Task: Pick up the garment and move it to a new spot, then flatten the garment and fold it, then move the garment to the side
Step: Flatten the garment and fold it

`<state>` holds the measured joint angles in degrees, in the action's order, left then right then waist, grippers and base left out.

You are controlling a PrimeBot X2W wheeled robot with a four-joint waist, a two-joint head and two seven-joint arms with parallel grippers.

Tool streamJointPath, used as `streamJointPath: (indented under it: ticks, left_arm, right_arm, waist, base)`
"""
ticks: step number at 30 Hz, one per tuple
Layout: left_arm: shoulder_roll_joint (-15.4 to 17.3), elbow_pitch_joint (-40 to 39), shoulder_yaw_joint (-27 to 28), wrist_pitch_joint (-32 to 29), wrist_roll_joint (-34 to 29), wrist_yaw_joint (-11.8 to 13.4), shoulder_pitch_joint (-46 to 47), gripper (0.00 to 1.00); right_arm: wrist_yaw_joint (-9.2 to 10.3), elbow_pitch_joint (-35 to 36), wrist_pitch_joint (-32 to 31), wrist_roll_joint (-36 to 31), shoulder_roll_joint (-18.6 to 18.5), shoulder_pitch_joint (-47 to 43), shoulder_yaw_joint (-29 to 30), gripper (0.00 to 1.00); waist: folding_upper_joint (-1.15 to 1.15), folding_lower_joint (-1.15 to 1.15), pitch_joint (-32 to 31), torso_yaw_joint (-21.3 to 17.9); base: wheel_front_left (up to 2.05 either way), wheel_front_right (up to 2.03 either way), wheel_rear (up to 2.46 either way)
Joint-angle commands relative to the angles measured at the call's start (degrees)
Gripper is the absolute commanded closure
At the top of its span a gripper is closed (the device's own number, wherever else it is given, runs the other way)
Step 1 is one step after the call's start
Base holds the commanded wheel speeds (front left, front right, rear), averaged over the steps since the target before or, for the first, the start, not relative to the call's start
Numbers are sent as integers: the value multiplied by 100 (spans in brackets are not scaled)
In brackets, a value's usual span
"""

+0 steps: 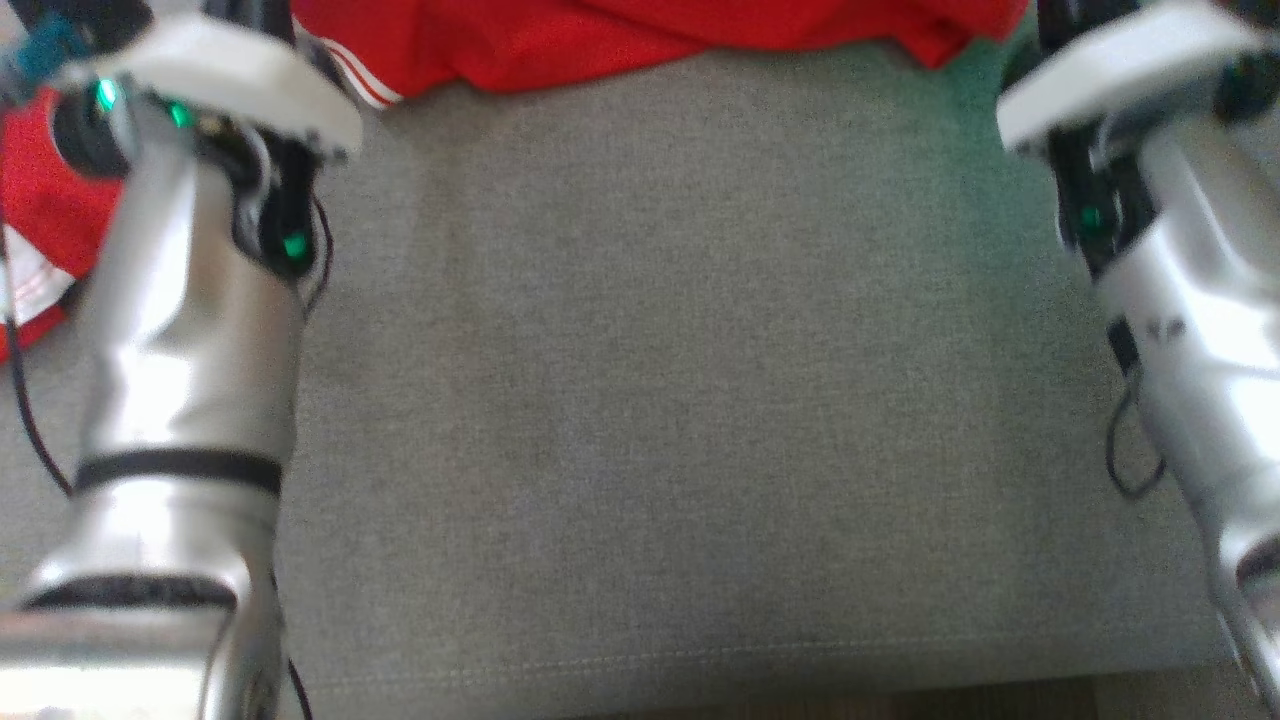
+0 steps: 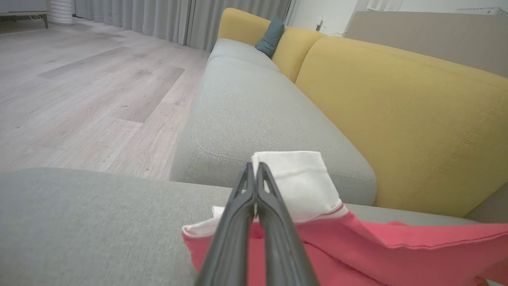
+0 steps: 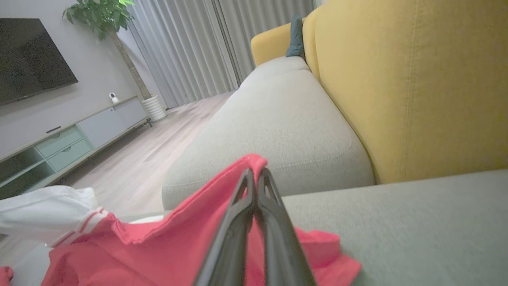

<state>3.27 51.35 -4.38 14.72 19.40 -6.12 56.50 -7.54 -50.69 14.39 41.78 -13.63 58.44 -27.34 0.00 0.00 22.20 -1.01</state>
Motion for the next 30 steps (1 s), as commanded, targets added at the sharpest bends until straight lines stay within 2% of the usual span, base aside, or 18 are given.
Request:
streamJointPath:
  ticks: [1,10,17,25,30]
  left_arm:
    - [173,-262,152,28,9,-16,-96,100]
    - [170,-1839,397,28,-229,-43,-2447,100]
    - [238,-3010,332,-45,-456,83,-4213,100]
    - [244,-4750,275,-1069,-466,476,-6042,100]
    - [249,-5811,226,-1812,-448,696,-6905,100]
  right_arm:
    - [5,266,59,60,-25,-172,-29,100]
    - [5,1076,49,222,-399,-2212,-75,100]
    - [5,1692,-268,-68,-467,-3606,304,100]
    - [5,2760,-1035,-676,-411,-5124,1102,100]
    - [5,3506,-1536,-1059,-184,-5968,1710,100]
  waist:
    - [0,0,-131,63]
    - [0,0,-799,62]
    - [0,0,-1360,40]
    - [0,0,-1902,-24]
    - [0,0,-2104,17]
  base:
    - [0,0,0]
    - [0,0,0]
    - [0,0,0]
    - [0,0,0]
    - [0,0,0]
